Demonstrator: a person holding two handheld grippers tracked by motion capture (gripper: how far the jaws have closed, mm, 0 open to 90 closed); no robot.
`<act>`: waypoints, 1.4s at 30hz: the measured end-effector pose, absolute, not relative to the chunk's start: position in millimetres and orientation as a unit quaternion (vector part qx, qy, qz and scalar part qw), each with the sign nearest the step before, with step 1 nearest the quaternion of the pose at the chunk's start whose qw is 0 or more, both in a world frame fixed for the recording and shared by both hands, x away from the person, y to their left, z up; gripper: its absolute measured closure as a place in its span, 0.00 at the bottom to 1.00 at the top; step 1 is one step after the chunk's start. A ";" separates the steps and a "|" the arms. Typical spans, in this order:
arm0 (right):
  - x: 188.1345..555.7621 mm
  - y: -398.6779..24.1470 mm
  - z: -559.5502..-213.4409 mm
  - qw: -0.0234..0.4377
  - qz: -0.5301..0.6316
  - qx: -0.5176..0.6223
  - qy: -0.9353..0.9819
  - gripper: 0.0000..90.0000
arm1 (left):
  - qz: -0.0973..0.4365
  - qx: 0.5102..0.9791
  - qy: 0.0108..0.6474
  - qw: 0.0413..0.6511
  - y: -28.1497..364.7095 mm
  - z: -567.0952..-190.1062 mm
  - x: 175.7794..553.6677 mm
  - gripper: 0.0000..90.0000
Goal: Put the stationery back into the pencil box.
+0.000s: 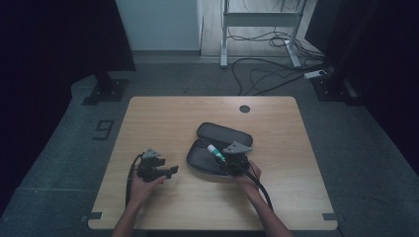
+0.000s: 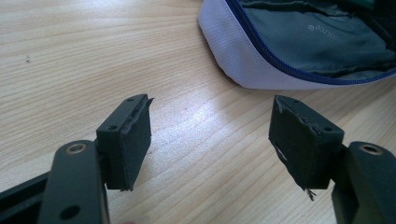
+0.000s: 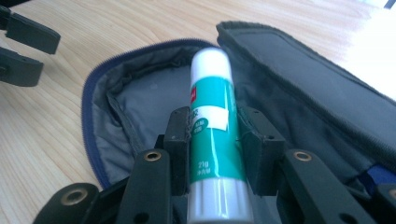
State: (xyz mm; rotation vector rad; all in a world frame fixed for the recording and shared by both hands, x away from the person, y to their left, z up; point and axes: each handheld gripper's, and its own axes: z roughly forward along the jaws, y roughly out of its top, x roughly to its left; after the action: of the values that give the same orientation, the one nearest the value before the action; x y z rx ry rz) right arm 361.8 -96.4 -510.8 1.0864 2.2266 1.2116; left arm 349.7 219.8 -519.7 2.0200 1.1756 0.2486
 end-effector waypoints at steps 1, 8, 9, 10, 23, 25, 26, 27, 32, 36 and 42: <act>362.3 -96.7 -511.9 0.191 0.428 0.387 0.794 0.72 | 0.097 0.793 0.461 0.385 219.1 -519.9 349.6 0.33; 365.2 -91.3 -520.7 0.185 0.408 0.384 0.808 0.72 | 0.097 0.795 0.460 0.384 218.8 -520.1 349.5 0.33; 366.1 -89.2 -523.7 0.187 0.402 0.382 0.811 0.72 | 0.097 0.795 0.461 0.383 219.2 -520.1 349.7 0.33; 366.1 -89.2 -523.7 0.187 0.402 0.382 0.811 0.72 | 0.097 0.794 0.461 0.384 219.5 -520.1 349.7 0.33; 367.8 -90.8 -527.8 0.199 0.375 0.384 0.820 0.63 | 0.099 0.794 0.460 0.385 220.2 -519.4 349.4 0.33; 365.8 -90.8 -527.0 0.204 0.379 0.384 0.817 0.60 | 0.099 0.793 0.462 0.385 221.4 -518.7 349.4 0.33; 365.8 -90.8 -527.0 0.204 0.379 0.384 0.817 0.60 | 0.099 0.793 0.462 0.385 221.4 -518.7 349.4 0.33; 364.9 -91.6 -526.1 0.203 0.383 0.387 0.814 0.59 | 0.099 0.793 0.462 0.386 221.7 -518.3 349.2 0.33; 360.6 -97.6 -519.3 0.205 0.405 0.394 0.799 0.55 | 0.100 0.791 0.461 0.389 221.8 -517.2 348.4 0.33; 356.4 -108.4 -511.6 0.199 0.436 0.399 0.782 0.52 | 0.099 0.791 0.461 0.389 221.8 -517.2 348.4 0.33; 346.9 -127.8 -506.8 0.198 0.461 0.403 0.765 0.49 | 0.099 0.792 0.462 0.387 222.2 -517.8 348.8 0.33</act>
State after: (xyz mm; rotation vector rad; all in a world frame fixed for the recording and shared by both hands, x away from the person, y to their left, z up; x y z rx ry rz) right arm 346.9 -127.8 -506.8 1.1284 2.1415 1.2887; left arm 348.8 222.2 -517.8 2.0155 1.1747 0.2522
